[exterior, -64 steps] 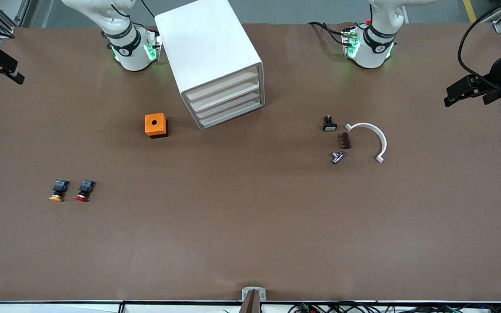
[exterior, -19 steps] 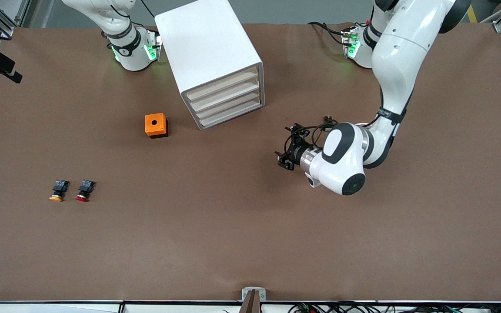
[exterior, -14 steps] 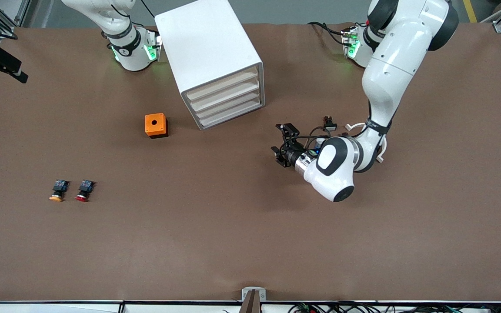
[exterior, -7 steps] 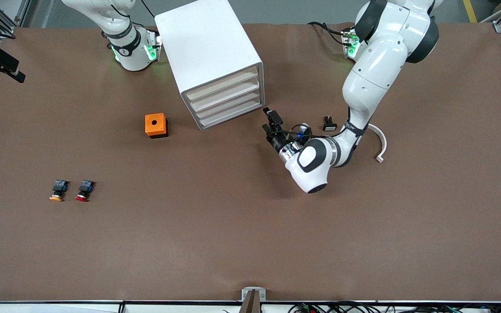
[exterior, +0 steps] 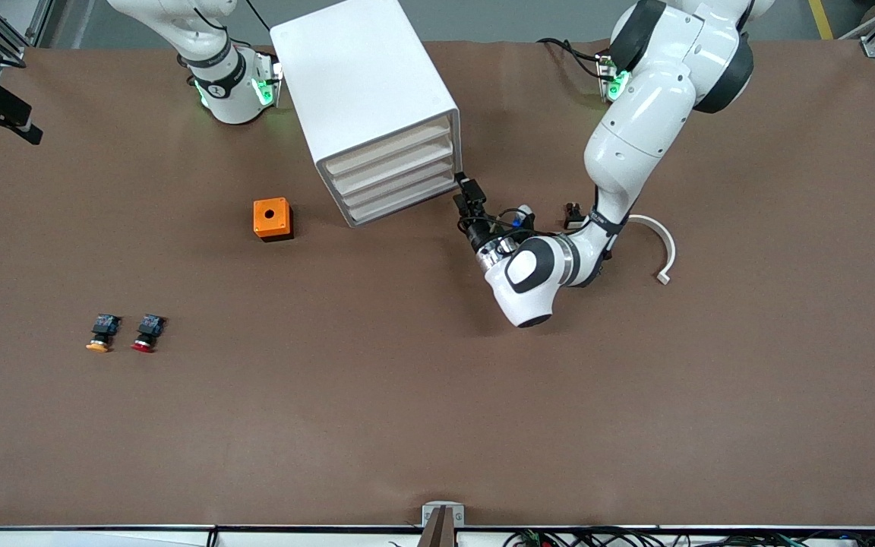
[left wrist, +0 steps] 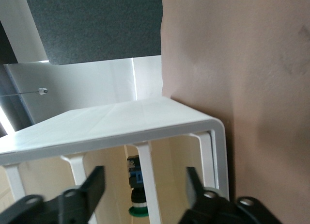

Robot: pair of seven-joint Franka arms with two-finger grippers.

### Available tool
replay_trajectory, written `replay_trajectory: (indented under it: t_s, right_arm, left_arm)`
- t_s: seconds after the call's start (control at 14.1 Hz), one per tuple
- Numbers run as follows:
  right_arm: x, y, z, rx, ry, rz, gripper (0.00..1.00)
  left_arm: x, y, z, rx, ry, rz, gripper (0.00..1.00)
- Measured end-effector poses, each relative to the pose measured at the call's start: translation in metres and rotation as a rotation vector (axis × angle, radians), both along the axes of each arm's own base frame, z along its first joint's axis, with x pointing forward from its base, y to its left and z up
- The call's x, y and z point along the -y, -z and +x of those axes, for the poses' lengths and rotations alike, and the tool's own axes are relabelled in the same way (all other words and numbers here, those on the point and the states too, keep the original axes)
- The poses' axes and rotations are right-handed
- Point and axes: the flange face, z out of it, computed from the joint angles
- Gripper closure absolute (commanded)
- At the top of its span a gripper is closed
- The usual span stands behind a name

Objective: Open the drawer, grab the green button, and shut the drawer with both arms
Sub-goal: 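Grasp the drawer front with the left gripper, then pull the drawer open with the left gripper while the right gripper approaches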

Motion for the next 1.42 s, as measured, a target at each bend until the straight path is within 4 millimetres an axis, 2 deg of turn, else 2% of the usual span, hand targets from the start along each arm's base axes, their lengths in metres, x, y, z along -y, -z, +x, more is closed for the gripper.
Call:
replay_trajectory:
  t_s: [0.43,1.21,1.42]
  right_arm:
    - [0.0,-0.003,0.0,0.008,0.0,-0.001,0.0]
    - [0.002,-0.004,0.001,0.01,0.003,-0.002,0.0]
    - [0.005,-0.004,0.001,0.009,0.01,-0.002,0.0]
  left_arm:
    - [0.007,-0.001,-0.001,-0.03,-0.035,-0.026,0.5]
    - [0.043,0.009,-0.045,-0.052,0.051,-0.015,0.5]
    - [0.043,0.016,-0.056,-0.074,0.066,-0.001,0.64]
